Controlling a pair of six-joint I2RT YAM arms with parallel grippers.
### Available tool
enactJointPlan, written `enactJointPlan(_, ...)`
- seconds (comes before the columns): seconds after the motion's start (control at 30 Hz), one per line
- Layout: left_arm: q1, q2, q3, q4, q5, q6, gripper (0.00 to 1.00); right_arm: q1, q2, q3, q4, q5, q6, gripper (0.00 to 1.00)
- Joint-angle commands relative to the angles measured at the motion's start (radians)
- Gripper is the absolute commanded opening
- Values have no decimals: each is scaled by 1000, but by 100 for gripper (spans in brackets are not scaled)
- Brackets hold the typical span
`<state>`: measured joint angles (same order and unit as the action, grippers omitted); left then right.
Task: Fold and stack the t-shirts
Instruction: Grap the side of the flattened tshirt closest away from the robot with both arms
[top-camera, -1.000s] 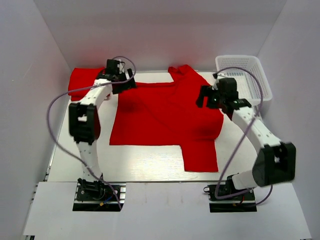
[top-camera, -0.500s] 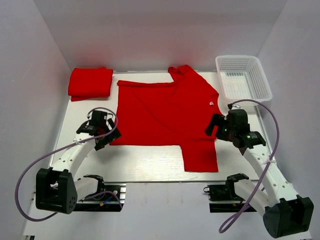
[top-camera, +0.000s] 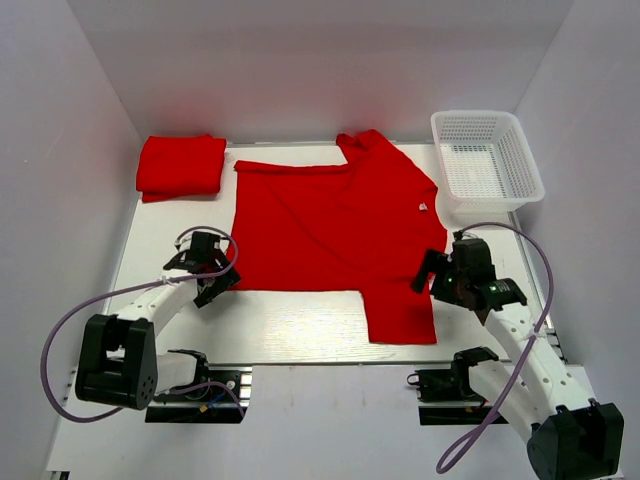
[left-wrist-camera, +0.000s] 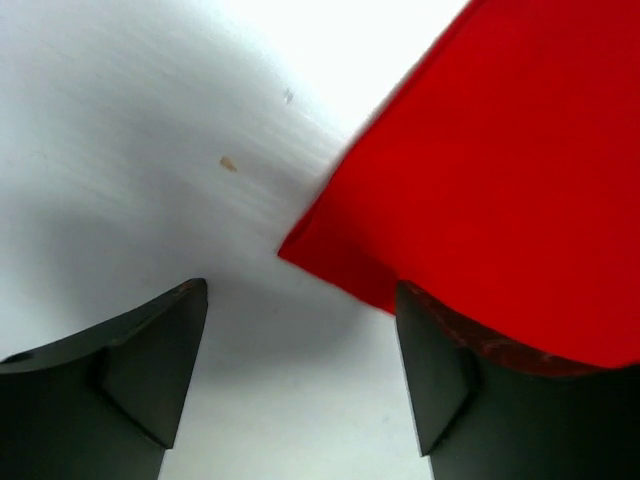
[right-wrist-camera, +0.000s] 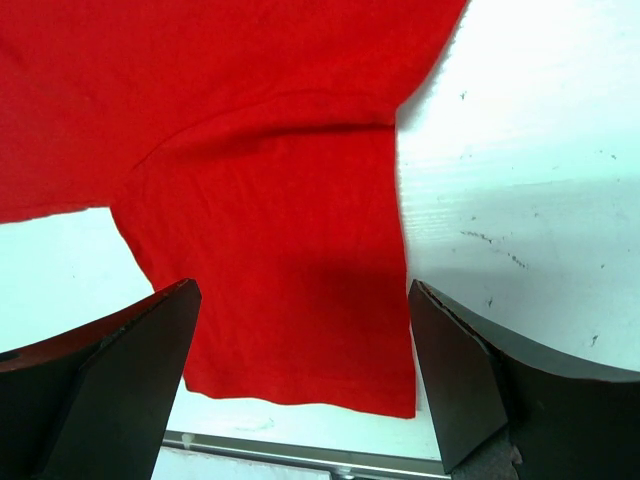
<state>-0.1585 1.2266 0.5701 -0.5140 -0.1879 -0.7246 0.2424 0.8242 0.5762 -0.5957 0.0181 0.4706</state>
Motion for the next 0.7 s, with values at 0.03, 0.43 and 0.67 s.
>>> enactJointPlan(0.03, 4, 33, -9, 87, -33, -24, 78, 0, -40, -13, -7, -4, 22, 90)
enactJointPlan(0.43, 4, 132, -44, 175, 34, -4, 0, 5, -46, -35, -29, -9, 42, 90)
enactJointPlan(0.67, 4, 30, -44, 144, 24, 5, 0, 8, -5, -59, -105, -98, 108, 90)
